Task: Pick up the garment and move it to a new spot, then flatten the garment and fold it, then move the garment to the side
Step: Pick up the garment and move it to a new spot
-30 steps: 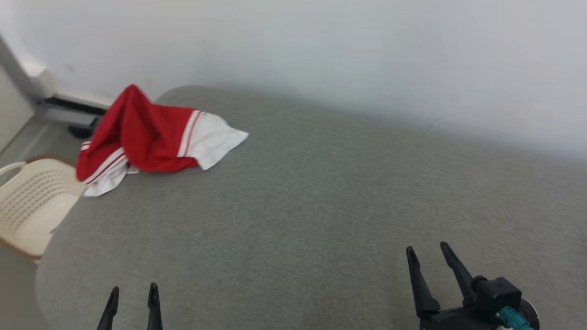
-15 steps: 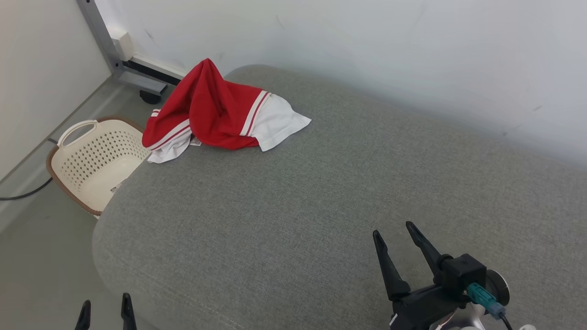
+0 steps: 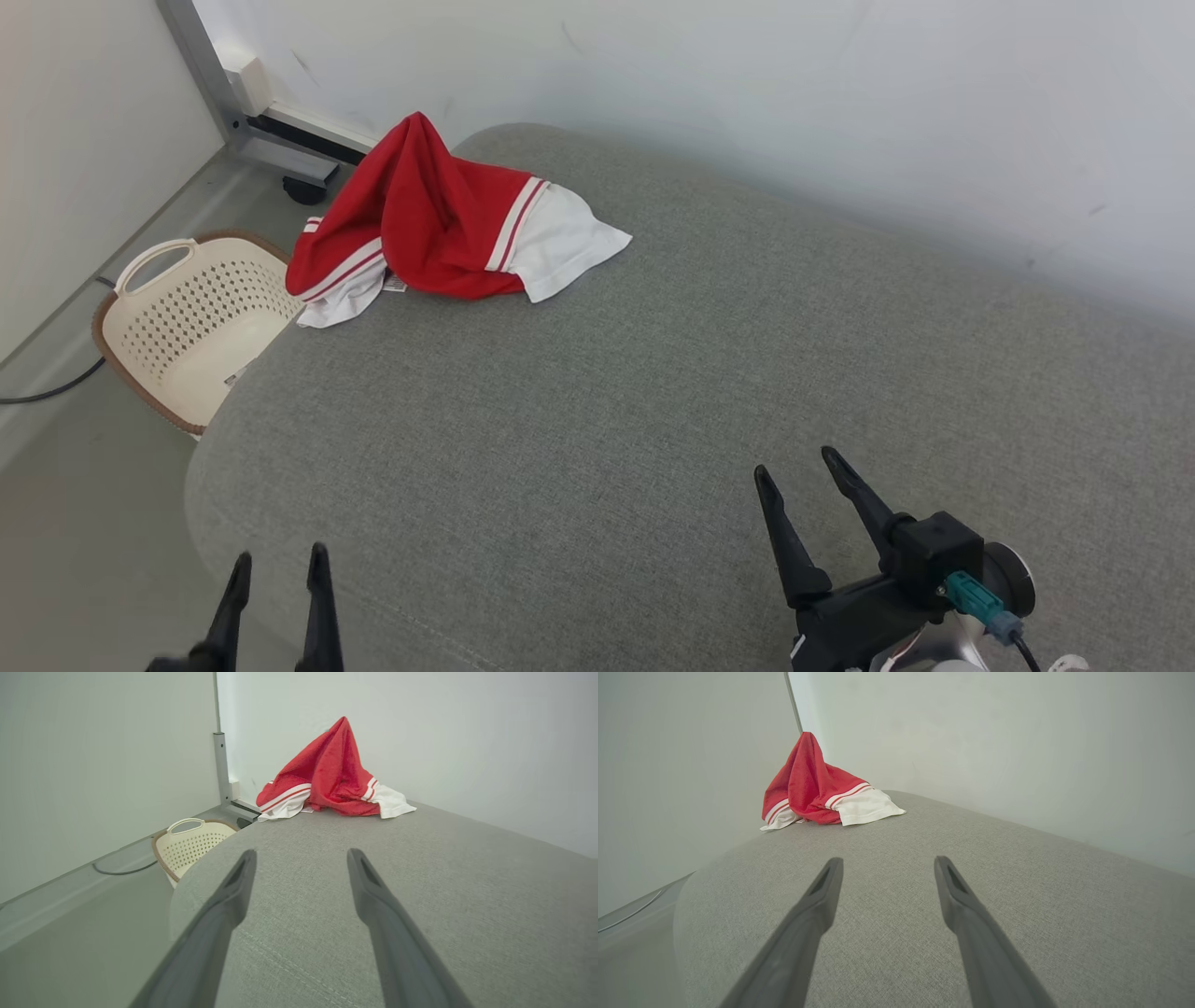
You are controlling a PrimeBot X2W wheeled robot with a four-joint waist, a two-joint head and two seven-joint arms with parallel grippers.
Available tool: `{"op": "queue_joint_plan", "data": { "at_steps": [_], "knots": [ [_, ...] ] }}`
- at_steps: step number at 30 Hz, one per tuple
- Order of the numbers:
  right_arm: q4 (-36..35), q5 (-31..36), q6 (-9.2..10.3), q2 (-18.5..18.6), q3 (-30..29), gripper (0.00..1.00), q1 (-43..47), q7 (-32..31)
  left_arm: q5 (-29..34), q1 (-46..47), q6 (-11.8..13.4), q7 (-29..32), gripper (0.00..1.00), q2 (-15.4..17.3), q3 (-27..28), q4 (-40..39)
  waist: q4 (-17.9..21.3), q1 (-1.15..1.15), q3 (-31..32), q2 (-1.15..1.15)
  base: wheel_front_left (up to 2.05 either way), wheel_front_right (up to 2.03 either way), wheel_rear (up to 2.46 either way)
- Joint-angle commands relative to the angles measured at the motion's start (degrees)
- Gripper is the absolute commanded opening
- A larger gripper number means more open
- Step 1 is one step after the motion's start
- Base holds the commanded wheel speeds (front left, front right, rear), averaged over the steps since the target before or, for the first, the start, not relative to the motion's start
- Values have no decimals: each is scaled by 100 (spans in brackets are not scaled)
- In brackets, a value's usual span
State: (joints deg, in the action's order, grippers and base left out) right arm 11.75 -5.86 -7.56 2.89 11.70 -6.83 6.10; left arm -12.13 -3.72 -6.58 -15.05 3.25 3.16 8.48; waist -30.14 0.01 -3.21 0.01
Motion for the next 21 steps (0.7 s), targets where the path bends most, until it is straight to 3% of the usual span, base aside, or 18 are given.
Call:
{"op": "queue_joint_plan", "data": {
  "at_steps": [1, 9, 15, 21],
  "knots": [
    [-100, 78, 13, 46, -34, 100, 68, -38, -67, 447, -33, 24, 100, 68, -99, 273, 22, -1, -79, -1, 0, 0, 0],
    [-714, 225, 13, 328, -64, 100, 243, -457, -549, 2595, -87, 389, 100, 254, -637, 1812, 105, -1, -612, -1, 0, 0, 0],
    [-1711, 317, 13, 765, 351, 100, -16, -1033, -1089, 4273, -82, 753, 100, 631, -566, 3014, 783, -1, -1598, -1, 0, 0, 0],
    [-2601, 325, 13, 1305, 527, 100, -34, -1555, -1371, 5345, -83, 925, 100, 959, -542, 3781, 1193, -1, -2411, -1, 0, 0, 0]
  ]
}}
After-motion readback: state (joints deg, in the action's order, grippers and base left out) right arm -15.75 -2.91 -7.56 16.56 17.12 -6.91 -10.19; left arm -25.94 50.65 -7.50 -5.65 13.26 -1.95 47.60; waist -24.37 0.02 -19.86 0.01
